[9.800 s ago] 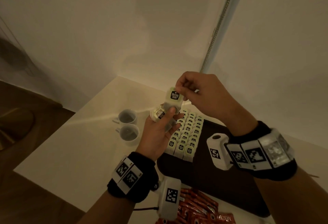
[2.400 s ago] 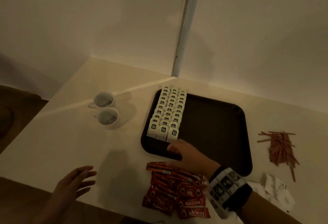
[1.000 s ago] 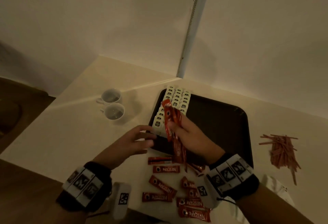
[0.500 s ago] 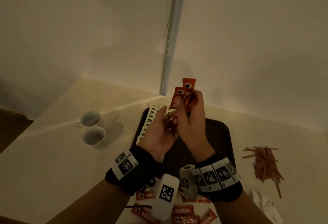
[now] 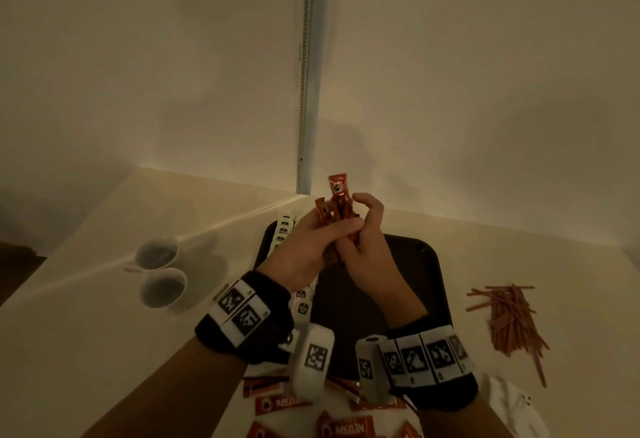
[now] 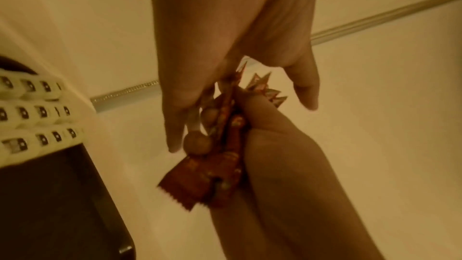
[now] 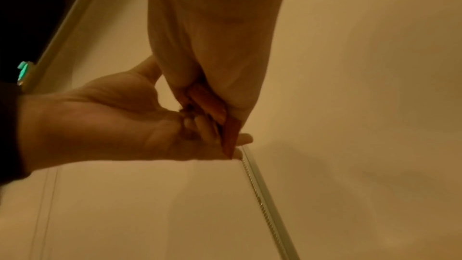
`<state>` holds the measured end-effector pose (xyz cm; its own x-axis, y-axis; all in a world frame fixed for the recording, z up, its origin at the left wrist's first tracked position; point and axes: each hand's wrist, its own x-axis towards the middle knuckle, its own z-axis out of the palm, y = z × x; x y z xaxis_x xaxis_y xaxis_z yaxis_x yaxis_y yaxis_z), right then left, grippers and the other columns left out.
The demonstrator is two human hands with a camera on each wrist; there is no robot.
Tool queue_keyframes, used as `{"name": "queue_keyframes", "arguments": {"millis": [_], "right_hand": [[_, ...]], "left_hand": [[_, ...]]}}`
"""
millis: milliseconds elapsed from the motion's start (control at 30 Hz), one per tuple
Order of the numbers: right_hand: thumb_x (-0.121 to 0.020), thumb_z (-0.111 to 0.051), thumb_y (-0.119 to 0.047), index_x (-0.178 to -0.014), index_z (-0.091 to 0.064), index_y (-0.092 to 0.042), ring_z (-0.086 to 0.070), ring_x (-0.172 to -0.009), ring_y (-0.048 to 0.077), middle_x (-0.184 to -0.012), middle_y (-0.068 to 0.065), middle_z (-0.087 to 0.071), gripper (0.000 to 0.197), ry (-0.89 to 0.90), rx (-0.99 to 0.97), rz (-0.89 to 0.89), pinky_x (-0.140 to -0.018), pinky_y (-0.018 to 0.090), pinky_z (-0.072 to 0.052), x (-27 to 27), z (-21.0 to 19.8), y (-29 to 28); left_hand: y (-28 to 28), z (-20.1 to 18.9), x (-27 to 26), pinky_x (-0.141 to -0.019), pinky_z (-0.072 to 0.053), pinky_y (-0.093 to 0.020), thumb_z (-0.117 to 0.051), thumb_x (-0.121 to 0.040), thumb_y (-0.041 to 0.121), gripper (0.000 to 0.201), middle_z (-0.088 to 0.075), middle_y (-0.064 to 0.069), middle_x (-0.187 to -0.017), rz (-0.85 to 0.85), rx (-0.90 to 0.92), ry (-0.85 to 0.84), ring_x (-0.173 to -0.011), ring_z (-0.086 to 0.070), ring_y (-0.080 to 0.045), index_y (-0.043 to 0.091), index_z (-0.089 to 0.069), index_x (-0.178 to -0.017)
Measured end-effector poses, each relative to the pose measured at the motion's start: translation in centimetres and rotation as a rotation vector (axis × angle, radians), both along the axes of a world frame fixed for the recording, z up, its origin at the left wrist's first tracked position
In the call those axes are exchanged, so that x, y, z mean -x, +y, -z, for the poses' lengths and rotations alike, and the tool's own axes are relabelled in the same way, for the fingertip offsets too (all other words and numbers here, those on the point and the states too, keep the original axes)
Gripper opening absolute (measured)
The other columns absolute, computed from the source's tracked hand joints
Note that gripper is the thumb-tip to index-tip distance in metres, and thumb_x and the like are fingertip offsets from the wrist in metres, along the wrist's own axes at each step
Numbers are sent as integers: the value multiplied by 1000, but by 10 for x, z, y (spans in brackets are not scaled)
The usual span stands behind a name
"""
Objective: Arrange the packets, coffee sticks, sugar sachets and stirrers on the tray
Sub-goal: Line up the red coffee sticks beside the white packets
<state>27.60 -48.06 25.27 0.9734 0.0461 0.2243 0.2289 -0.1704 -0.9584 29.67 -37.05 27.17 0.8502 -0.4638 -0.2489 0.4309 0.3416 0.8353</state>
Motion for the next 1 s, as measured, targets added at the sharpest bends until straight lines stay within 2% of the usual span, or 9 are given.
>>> {"name": "queue_keyframes", "arguments": {"millis": [167, 267, 367, 467, 567, 667, 767, 900, 1000], "right_hand": [[-84, -63, -16, -117, -43, -14, -60, -100, 13, -107, 7, -59, 38, 42, 325, 54, -81, 21, -51, -9, 3, -1], [-82, -64, -20, -127, -41, -14, -51, -108, 15, -114, 3, -48, 51, 76, 388, 70, -85, 21, -47, -11, 5, -4], [-86, -54, -34, -138, -30, -15, -38, -108, 15, -115, 3, -36, 61, 95, 605, 65, -93, 32, -40, -8, 10, -4], [-80, -30, -52, -130, -39, -19, -28, -105, 13, -112, -2, -32, 61, -25, 859, 170, -96, 37, -28, 1, 19, -3], [-77, -20, -51, -135, -39, -18, -23, -124, 17, -130, 4, -32, 69, -114, 865, 208, -104, 43, -19, 7, 27, -4], [-78, -20, -39, -147, -21, -21, -13, -135, 17, -144, 6, -24, 72, -171, 752, 267, -112, 53, -7, 9, 33, 0], [-78, -25, -32, -138, -24, -32, -18, -128, 4, -138, 0, -32, 60, -222, 566, 366, -110, 47, -17, 9, 33, 7], [-92, -8, -47, -139, -34, -34, -12, -132, 0, -141, -9, -30, 55, -129, 476, 413, -112, 40, -9, 4, 28, 6], [-88, 1, -56, -141, -36, -32, -5, -139, 7, -147, -10, -24, 69, -18, 481, 435, -114, 48, -2, -2, 24, 3]], "left_hand": [[-17, 7, -9, -91, -50, -30, -58, -92, 20, 36, -66, -13, -119, -26, -3, 151, -110, -63, -20, 3, -57, -124], [-22, 13, -7, -97, -47, -31, -56, -94, 29, 41, -64, -11, -124, -56, 59, 265, -116, -59, -21, 6, -57, -128], [-22, 19, -7, -100, -46, -36, -55, -94, 33, 41, -65, -13, -123, -80, 92, 333, -115, -60, -23, 8, -59, -126], [-20, 19, -2, -84, -52, -31, -50, -97, 31, 35, -69, -9, -104, -91, 102, 336, -97, -65, -19, 7, -59, -121], [-21, 17, 5, -73, -55, -26, -45, -100, 29, 34, -70, -8, -97, -108, 157, 349, -89, -67, -16, 7, -56, -123], [-25, 18, 9, -75, -55, -28, -44, -100, 30, 31, -70, -11, -102, -149, 204, 369, -94, -67, -19, 7, -58, -116], [-29, 18, 9, -71, -55, -27, -48, -98, 32, 30, -69, -11, -100, -194, 182, 345, -92, -68, -19, 6, -61, -108], [-31, 16, 11, -73, -56, -25, -53, -94, 36, 38, -69, -10, -107, -147, 149, 277, -96, -68, -18, 7, -60, -117], [-31, 15, 13, -77, -56, -25, -54, -94, 31, 36, -68, -9, -110, -107, 150, 266, -100, -66, -17, 6, -59, -120]]}}
